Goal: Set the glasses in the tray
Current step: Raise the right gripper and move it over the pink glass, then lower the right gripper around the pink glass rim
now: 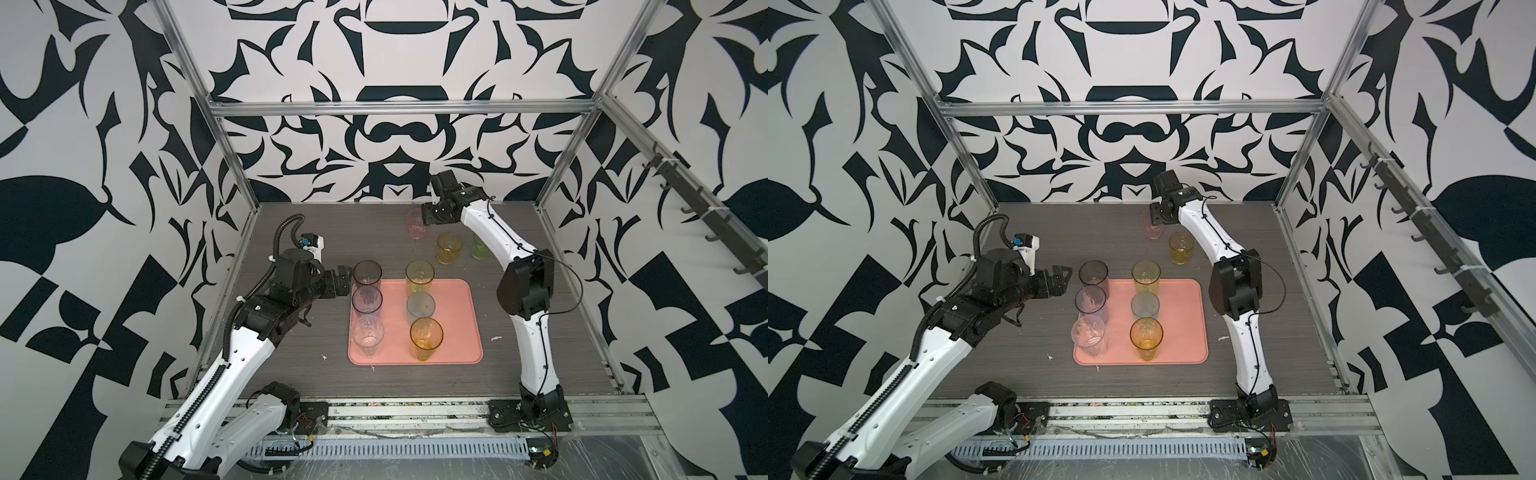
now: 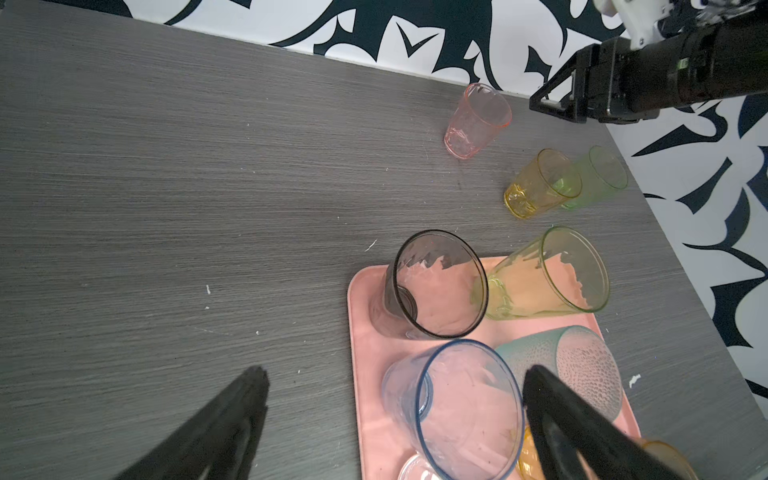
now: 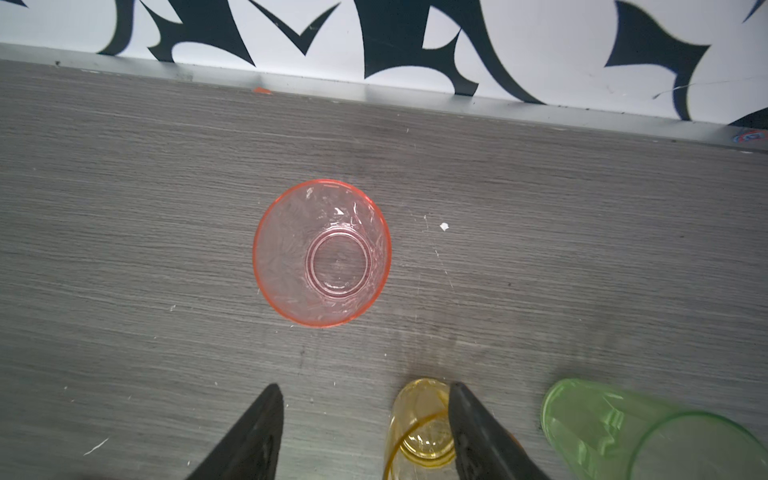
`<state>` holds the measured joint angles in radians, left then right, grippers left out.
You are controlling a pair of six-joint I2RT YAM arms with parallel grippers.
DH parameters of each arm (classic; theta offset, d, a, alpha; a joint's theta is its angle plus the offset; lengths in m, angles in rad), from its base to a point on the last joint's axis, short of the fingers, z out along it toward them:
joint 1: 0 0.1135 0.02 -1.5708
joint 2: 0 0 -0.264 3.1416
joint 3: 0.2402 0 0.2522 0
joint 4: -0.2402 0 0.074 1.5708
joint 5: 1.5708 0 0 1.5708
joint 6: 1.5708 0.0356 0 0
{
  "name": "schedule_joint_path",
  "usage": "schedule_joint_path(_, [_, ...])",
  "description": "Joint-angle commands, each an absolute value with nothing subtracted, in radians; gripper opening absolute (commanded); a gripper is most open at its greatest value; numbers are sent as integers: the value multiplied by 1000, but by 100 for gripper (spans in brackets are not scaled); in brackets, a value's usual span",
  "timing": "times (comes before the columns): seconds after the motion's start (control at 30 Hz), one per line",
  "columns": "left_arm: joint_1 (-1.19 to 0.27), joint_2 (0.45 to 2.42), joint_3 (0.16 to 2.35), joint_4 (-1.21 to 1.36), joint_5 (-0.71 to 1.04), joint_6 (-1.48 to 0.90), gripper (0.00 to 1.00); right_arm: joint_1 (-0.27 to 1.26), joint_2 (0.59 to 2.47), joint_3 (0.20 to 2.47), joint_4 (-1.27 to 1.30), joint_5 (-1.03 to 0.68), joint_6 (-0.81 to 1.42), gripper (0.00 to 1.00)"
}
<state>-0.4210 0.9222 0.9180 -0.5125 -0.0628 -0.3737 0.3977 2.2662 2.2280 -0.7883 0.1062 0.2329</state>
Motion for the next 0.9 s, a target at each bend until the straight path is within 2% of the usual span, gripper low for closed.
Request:
schedule_joint_path(0.0, [-419, 932, 955, -494, -62, -368, 100, 393, 2266, 2297, -788, 91, 225, 66])
schedule_joint_path(0.67, [-419, 1004, 980, -474, -64, -367, 99, 350, 2435, 2469, -779, 82, 304, 65])
schedule_joint_path(0.87, [-417, 1028, 994, -471, -60, -362, 100, 333, 2475, 2505, -775, 71, 342, 62])
